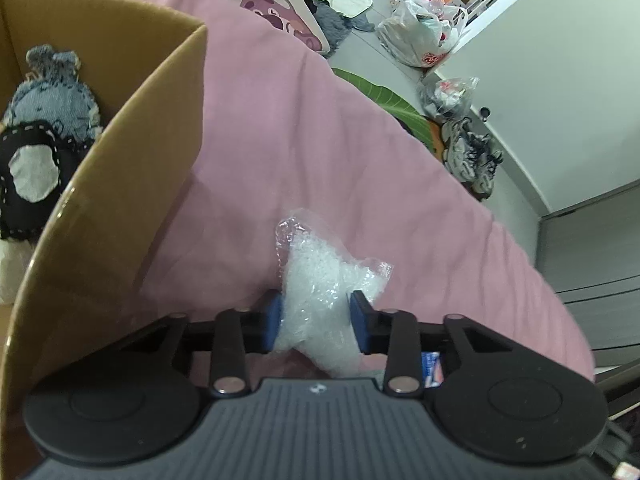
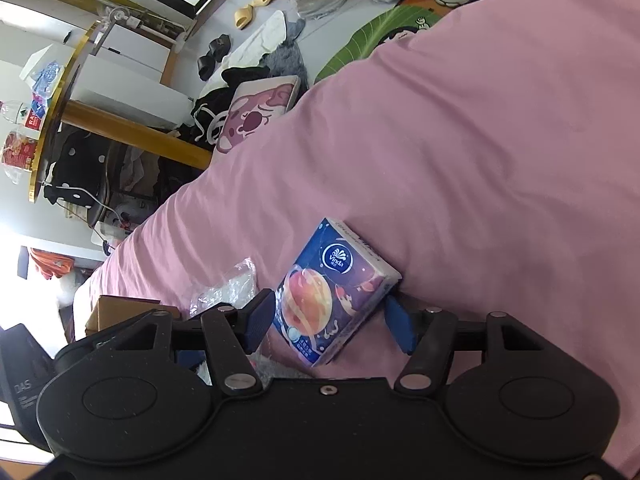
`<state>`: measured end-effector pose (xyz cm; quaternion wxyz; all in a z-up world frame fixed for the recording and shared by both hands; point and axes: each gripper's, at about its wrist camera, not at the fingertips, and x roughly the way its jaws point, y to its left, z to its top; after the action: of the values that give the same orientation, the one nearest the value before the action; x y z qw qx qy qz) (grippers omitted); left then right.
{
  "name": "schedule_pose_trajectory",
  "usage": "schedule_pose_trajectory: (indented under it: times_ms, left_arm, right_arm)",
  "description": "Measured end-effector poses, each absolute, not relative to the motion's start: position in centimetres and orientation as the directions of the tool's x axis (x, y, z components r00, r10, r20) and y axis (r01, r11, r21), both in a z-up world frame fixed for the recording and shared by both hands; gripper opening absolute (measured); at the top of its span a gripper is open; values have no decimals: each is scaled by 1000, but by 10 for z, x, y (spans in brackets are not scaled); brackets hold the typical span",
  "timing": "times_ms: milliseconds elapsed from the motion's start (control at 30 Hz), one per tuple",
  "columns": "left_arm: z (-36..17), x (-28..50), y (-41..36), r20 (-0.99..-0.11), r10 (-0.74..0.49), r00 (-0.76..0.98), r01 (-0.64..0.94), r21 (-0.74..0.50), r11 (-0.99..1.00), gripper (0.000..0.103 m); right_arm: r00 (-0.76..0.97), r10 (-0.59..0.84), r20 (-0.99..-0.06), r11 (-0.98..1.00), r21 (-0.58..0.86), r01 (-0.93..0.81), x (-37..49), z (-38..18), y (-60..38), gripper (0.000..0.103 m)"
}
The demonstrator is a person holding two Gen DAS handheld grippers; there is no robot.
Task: Organize soft objects
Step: 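Grasp the white bead bag with the left tool while the right tool grasps the blue tissue pack, then carry the bead bag and tissue pack into the box and release both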
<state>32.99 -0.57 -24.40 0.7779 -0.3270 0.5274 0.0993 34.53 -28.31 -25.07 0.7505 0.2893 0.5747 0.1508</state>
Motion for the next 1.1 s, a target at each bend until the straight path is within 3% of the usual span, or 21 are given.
schedule_pose_trajectory:
  times_ms: [67, 333, 700, 1100]
  left_arm:
    - [-243, 326, -2, -876, -216, 430, -508, -433, 745, 30]
    - [-229, 313, 7, -842, -273, 465, -516, -508, 689, 29]
    - [-197, 294, 22, -761, -352, 545, -501, -632, 591, 29]
    - [-156, 262, 44, -754, -279, 595, -503, -620, 602, 29]
  right_arm:
    - [305, 538, -786, 800, 590, 108, 344, -248, -285, 38]
    - [350, 538, -767, 800, 595, 74, 339, -232, -293, 23]
    - [413, 559, -719, 790, 614, -1, 333, -207, -295, 19]
    - [461, 601, -654, 766, 636, -96, 319, -174, -283, 19]
